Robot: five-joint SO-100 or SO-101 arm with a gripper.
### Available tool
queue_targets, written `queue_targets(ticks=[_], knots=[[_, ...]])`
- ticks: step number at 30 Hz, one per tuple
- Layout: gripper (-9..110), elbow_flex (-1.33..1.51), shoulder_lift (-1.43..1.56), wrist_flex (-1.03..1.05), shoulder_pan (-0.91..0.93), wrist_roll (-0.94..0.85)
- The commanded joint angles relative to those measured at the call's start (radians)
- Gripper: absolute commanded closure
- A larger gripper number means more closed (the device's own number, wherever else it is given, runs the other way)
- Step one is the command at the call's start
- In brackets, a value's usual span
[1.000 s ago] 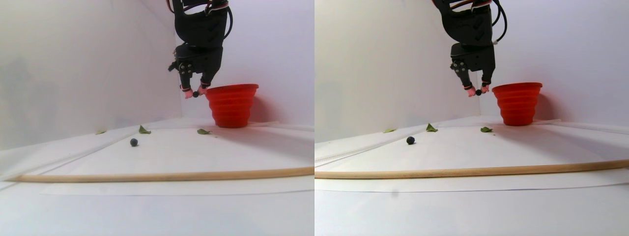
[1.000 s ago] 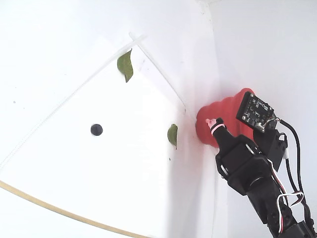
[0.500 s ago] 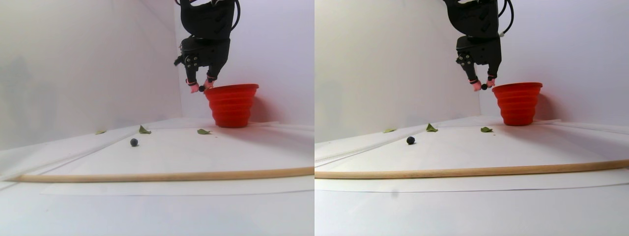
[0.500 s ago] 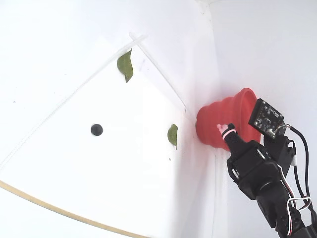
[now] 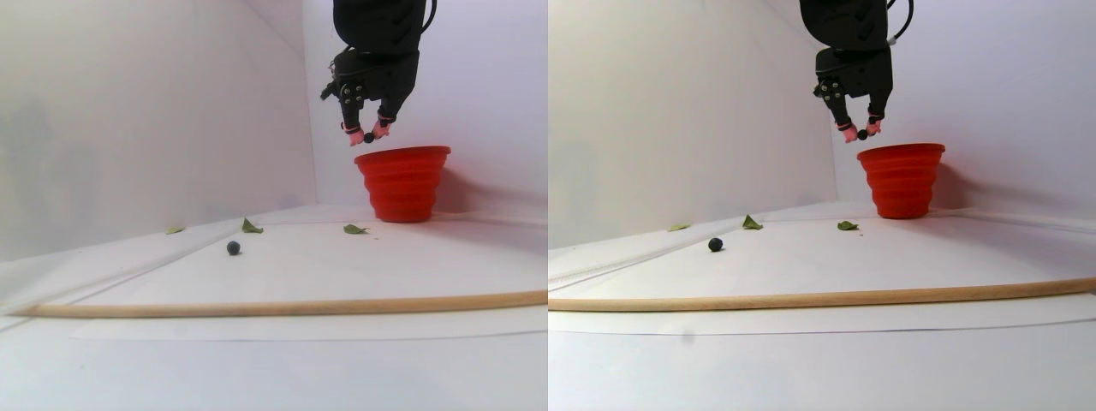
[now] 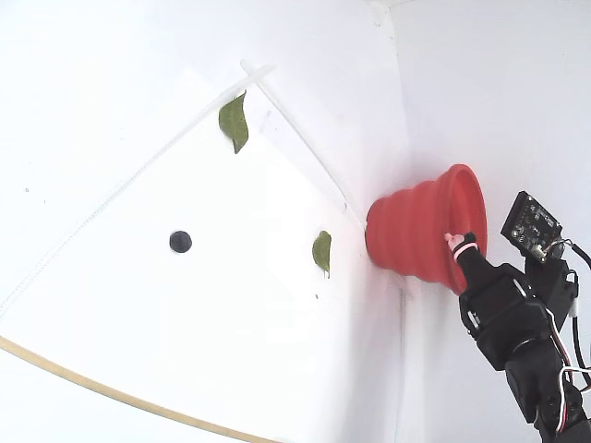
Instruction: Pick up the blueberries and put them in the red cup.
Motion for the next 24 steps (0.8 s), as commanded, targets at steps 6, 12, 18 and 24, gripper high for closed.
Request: queue_targets(ticks=[6, 12, 18, 24], knots=[[91, -0.17, 0.084, -0.002, 0.029, 0.011], [91, -0.201, 0.054, -0.003, 0.046, 0.009], [91, -0.221, 0.031, -0.003, 0.058, 0.008], [87, -0.233, 0.018, -0.005, 0.064, 0.011]])
